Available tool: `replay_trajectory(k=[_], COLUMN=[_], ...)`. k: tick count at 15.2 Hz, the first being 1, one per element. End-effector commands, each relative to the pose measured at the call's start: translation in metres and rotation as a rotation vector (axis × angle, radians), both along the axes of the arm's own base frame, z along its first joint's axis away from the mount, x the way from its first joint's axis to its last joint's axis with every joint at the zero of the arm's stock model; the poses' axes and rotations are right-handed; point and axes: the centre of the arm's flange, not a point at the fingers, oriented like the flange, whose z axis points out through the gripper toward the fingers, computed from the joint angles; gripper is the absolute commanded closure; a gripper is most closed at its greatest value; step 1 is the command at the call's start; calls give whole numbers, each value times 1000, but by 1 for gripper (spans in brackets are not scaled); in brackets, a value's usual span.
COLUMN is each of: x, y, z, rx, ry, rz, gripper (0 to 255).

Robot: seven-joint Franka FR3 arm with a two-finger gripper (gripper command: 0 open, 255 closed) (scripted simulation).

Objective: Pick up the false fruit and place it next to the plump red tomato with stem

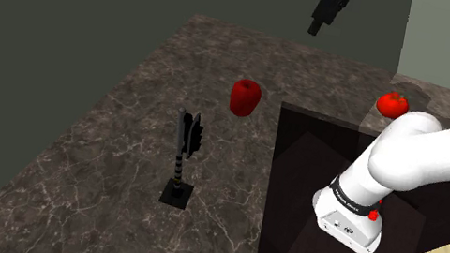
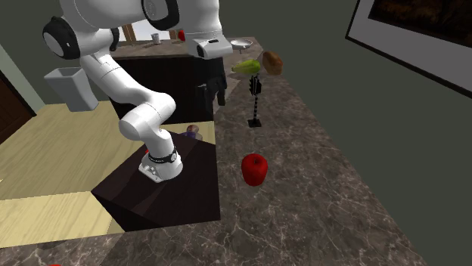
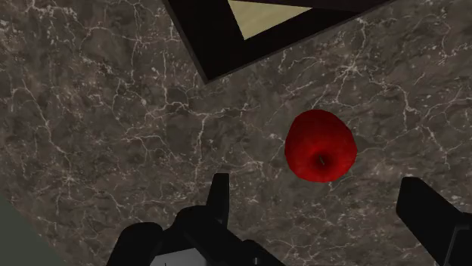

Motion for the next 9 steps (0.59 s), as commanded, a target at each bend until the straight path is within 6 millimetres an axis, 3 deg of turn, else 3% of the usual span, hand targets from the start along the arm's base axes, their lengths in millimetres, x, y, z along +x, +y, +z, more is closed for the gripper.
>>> replay_trajectory(k=[1,9], x=[0,64], y=[0,28], z=[0,-83], rx=[0,77], ry=[0,66], rz=[0,-288], gripper=[0,0])
